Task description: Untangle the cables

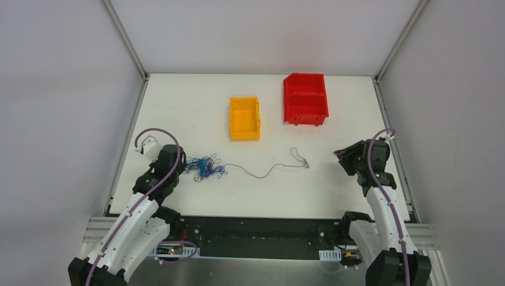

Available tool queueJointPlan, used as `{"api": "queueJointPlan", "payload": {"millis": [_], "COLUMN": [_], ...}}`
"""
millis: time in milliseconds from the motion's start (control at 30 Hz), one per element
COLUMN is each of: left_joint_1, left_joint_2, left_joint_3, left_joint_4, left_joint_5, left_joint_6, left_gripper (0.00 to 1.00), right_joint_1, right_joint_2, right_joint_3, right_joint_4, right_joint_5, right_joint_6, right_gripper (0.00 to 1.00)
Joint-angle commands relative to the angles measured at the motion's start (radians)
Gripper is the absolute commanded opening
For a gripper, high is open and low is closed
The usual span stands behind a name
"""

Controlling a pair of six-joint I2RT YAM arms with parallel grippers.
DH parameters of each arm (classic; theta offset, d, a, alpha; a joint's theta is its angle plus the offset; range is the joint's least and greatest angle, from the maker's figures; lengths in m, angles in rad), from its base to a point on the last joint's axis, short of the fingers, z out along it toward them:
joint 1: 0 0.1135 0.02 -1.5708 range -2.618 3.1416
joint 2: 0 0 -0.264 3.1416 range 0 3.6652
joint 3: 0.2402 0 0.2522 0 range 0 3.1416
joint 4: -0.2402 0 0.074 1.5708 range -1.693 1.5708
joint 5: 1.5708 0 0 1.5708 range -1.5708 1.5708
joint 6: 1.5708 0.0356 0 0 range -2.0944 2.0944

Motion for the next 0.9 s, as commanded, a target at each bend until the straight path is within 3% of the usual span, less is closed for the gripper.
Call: {"api": "queueJointPlan", "payload": {"millis": [0, 67, 133, 267, 467, 533, 700, 767, 867], "left_joint_1": [0.01, 0.011, 0.011, 0.011, 0.011, 0.011, 0.011, 0.01, 0.011], "left_joint_2": [0.048, 0.077, 0.1, 0.134, 0.119, 0.098, 0.058, 0.048, 0.055], "left_joint_3": [0.051, 0.063, 0.072, 0.075, 0.076, 0.075, 0.076, 0.078, 0.075], "left_joint_4": [0.021, 0.038, 0.056, 0.123, 0.141, 0.141, 0.091, 0.052, 0.01], "left_joint_5": [0.101, 0.146, 0.191, 0.322, 0.344, 0.355, 0.351, 0.359, 0.44], "left_joint_6": [0.051, 0.078, 0.103, 0.182, 0.213, 0.227, 0.203, 0.139, 0.006], "left_gripper": [0.0, 0.0, 0.0, 0.01, 0.14, 0.28, 0.96, 0.99, 0.99], "right_joint_1": [0.008, 0.032, 0.076, 0.251, 0.604, 0.675, 0.803, 0.845, 0.903], "right_joint_2": [0.021, 0.015, 0.01, 0.069, 0.189, 0.229, 0.369, 0.422, 0.479], "right_joint_3": [0.024, 0.036, 0.052, 0.132, 0.209, 0.221, 0.31, 0.344, 0.37], "right_joint_4": [0.084, 0.065, 0.05, -0.003, 0.035, 0.061, 0.073, 0.075, 0.12], "right_joint_5": [-0.29, -0.275, -0.262, -0.213, -0.078, -0.074, -0.065, -0.052, -0.014], "right_joint_6": [-0.102, -0.116, -0.15, -0.178, -0.182, -0.211, -0.306, -0.331, -0.347], "right_gripper": [0.55, 0.71, 0.77, 0.77, 0.76, 0.76, 0.75, 0.77, 0.91]}}
